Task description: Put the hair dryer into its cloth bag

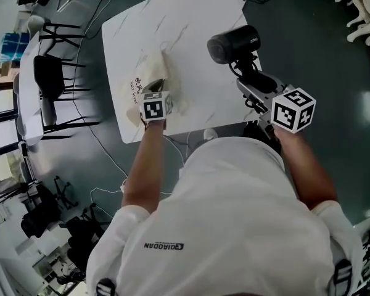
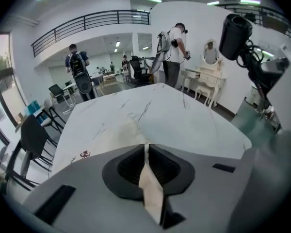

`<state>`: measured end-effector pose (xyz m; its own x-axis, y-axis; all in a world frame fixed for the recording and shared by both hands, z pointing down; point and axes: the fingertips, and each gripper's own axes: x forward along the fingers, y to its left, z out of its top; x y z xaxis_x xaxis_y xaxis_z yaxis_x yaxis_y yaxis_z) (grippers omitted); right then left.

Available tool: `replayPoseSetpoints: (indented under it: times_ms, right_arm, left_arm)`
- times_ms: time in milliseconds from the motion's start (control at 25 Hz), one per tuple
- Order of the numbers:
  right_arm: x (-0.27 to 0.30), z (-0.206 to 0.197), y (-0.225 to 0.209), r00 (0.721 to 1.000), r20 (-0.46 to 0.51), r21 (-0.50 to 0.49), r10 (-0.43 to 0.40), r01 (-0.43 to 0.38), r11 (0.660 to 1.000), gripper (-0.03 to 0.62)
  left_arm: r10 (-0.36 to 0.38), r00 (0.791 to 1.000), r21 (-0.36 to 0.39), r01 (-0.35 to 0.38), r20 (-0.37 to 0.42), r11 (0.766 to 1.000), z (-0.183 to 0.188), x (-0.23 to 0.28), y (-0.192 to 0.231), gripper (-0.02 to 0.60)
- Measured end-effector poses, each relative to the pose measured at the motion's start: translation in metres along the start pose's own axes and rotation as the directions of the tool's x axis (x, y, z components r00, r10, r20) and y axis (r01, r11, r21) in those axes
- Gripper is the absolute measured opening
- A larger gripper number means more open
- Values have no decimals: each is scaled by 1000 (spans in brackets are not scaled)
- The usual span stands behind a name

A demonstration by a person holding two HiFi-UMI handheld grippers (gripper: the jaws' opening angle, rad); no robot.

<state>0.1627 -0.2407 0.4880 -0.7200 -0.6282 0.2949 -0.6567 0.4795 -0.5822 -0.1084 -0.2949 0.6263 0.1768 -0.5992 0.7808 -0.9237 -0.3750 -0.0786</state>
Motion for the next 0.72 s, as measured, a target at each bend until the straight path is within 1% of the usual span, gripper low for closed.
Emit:
replayPoseSetpoints:
  times_ms: [120, 240, 360, 440, 520, 600, 720]
  right_arm:
    - [10, 6, 11, 1000, -14, -2, 17, -17, 1000, 218]
    - [19, 8, 19, 999, -30, -10, 27, -27, 1000, 218]
    - [31, 0, 22, 998, -44, -13, 41, -42, 999, 218]
    - [40, -5, 24, 997, -55, -14, 52, -53, 999, 218]
    - [46, -8, 26, 996, -64, -15, 59, -60, 998, 218]
    - [50, -11, 31, 995, -72, -14, 67, -68, 998, 218]
    - [51, -13, 36, 993, -85, -15, 82, -83, 996, 218]
  left_arm:
    - [-76, 994, 39, 73, 73, 997, 3, -25, -4, 51]
    - [-140, 984, 79, 132, 106, 988, -7, -45, -7, 49]
    - [-177, 976, 81, 168, 127, 982, -27, -57, -5, 49]
    - [-163, 981, 67, 156, 109, 985, -44, -61, 4, 49]
    - [-134, 988, 66, 129, 78, 989, -62, -64, 12, 51]
    - [-111, 992, 79, 107, 54, 991, -74, -71, 17, 51]
    - [-76, 997, 124, 72, 27, 990, -86, -79, 16, 55]
